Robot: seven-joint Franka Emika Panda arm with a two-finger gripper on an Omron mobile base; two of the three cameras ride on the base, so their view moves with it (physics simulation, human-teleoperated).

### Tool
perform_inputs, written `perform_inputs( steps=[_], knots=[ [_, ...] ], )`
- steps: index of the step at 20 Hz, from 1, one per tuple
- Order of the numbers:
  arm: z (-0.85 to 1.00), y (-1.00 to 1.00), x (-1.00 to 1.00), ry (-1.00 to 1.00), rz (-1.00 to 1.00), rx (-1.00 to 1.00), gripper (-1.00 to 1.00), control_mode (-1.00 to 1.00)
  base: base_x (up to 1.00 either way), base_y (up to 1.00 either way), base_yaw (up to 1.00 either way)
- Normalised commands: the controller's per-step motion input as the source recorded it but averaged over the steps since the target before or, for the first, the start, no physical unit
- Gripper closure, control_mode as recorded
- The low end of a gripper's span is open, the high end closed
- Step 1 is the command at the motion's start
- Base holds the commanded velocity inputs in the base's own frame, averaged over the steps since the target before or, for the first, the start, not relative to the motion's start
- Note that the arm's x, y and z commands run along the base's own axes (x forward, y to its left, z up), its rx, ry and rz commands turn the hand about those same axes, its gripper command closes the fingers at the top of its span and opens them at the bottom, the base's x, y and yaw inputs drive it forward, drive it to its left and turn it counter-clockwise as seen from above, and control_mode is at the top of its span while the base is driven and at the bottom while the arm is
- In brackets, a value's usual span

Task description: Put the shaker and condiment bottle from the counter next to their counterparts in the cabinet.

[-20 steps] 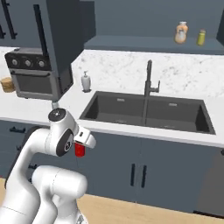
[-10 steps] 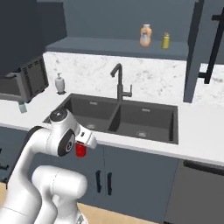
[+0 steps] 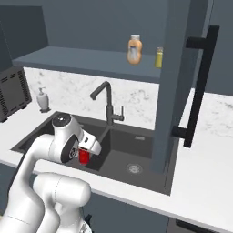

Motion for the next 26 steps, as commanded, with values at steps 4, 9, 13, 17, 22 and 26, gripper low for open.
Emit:
perform_inputs(
  steps=[4, 9, 13, 17, 22, 26],
  knots=[
    [0.00, 0.00, 0.00, 0.00, 0.00, 0.00, 1.00, 1.00, 0.88, -0.56, 0.17],
    [0.00, 0.00, 0.00, 0.00, 0.00, 0.00, 1.00, 1.00, 0.55, -0.38, 0.12],
    [0.00, 0.00, 0.00, 0.00, 0.00, 0.00, 1.00, 1.00, 0.32, -0.21, 0.05],
    [0.00, -0.02, 0.03, -0.01, 0.00, 0.00, 1.00, -1.00, 0.13, -0.10, 0.02],
    [0.00, -0.05, 0.11, -0.05, 0.00, 0.00, 1.00, -1.00, 0.00, 0.00, 0.00],
    [0.01, 0.00, 0.11, -0.07, 0.00, -0.01, 1.00, -1.00, 0.00, 0.00, 0.00]
  ],
)
